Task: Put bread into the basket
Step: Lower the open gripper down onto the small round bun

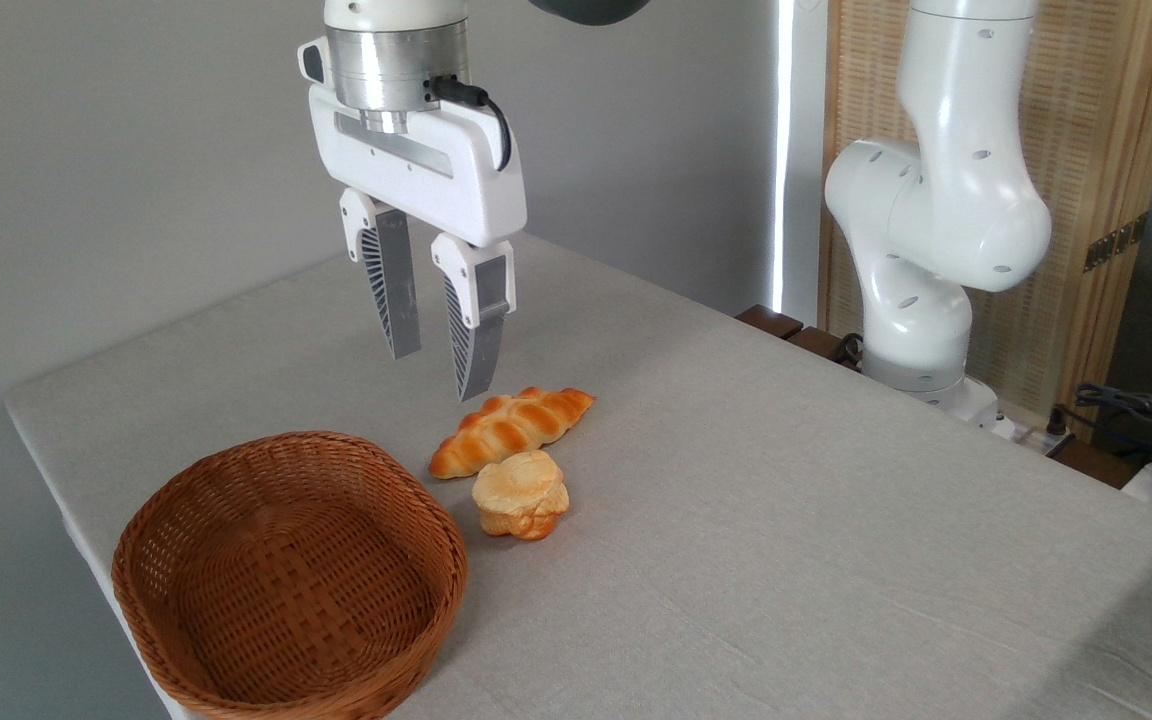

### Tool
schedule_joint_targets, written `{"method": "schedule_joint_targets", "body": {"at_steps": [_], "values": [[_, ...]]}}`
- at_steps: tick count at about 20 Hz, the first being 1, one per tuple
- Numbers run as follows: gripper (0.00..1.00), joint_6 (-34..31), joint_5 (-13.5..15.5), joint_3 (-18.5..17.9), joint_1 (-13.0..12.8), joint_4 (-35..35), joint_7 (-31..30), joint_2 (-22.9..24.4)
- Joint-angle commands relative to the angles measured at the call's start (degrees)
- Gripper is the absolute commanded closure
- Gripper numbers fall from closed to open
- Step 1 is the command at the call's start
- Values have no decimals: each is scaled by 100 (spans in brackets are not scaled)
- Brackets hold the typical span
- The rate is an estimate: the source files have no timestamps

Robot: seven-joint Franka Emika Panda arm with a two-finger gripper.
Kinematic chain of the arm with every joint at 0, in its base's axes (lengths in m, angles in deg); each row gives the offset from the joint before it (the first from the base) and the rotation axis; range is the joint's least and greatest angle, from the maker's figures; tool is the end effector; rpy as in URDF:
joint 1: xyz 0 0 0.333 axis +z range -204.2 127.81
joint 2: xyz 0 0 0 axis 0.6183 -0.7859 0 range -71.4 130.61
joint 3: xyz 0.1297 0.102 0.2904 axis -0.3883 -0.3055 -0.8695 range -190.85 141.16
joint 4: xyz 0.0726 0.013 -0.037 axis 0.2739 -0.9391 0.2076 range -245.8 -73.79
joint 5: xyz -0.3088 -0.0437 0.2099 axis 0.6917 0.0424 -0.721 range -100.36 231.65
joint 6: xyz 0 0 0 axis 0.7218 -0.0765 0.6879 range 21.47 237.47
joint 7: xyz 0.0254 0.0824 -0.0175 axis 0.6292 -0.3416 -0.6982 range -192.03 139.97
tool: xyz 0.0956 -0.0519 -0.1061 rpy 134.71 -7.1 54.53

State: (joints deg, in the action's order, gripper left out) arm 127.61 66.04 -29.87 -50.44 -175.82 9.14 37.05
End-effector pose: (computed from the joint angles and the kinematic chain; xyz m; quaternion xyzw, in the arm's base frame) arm 0.5145 -0.0639 0.5605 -0.9310 0.3604 -0.0575 0.0050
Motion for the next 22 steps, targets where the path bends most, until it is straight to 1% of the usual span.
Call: {"method": "schedule_joint_targets", "body": {"at_steps": [1,2,3,4,7,11,13,14,15,16,22], "values": [[0,25,49,36,-181,-6,78,-103],[0,51,49,45,-216,-111,87,-121],[0,68,40,45,-382,-225,87,-121],[0,69,40,45,-479,-348,87,-121],[0,112,14,45,-489,-638,122,-112],[0,586,-74,-7,-454,-1253,175,-77],[0,613,-354,-16,-427,-1307,175,-77],[0,631,-451,-34,-418,-1351,183,-86],[0,666,-539,-130,-418,-1394,253,-95],[0,692,-584,-183,-418,-1412,349,-95],[0,754,-567,-218,-418,-1579,456,-138]]}}
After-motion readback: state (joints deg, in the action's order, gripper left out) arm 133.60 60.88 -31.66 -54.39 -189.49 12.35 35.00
